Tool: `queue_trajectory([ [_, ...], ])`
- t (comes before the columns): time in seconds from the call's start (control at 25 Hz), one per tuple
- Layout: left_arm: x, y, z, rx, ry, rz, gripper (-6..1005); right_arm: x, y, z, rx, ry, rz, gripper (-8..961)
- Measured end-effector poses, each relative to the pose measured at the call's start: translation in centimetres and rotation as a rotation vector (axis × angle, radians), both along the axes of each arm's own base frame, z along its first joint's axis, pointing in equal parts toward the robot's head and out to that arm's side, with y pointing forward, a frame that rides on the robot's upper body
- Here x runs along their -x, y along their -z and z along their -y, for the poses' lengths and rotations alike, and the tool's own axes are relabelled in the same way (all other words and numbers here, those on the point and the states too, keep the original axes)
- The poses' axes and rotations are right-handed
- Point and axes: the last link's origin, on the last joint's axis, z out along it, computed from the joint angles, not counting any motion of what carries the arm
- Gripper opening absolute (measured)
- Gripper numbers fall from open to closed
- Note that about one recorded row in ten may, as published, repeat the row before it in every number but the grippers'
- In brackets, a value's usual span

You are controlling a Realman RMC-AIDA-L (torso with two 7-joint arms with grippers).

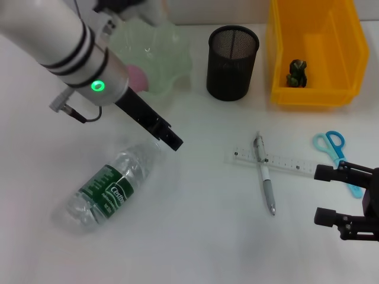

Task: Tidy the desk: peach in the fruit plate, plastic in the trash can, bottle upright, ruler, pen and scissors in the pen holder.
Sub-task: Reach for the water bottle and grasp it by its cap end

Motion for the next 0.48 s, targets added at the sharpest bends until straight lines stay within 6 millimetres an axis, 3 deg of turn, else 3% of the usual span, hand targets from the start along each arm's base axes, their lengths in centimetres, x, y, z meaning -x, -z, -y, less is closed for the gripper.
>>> queue_trajectory([
  [0.48,1.8,2.0,-0.1,-0.039,-0.004,-0.096,742,0.0,0.6,0.0,-0.005,-0.001,-0.001,847],
])
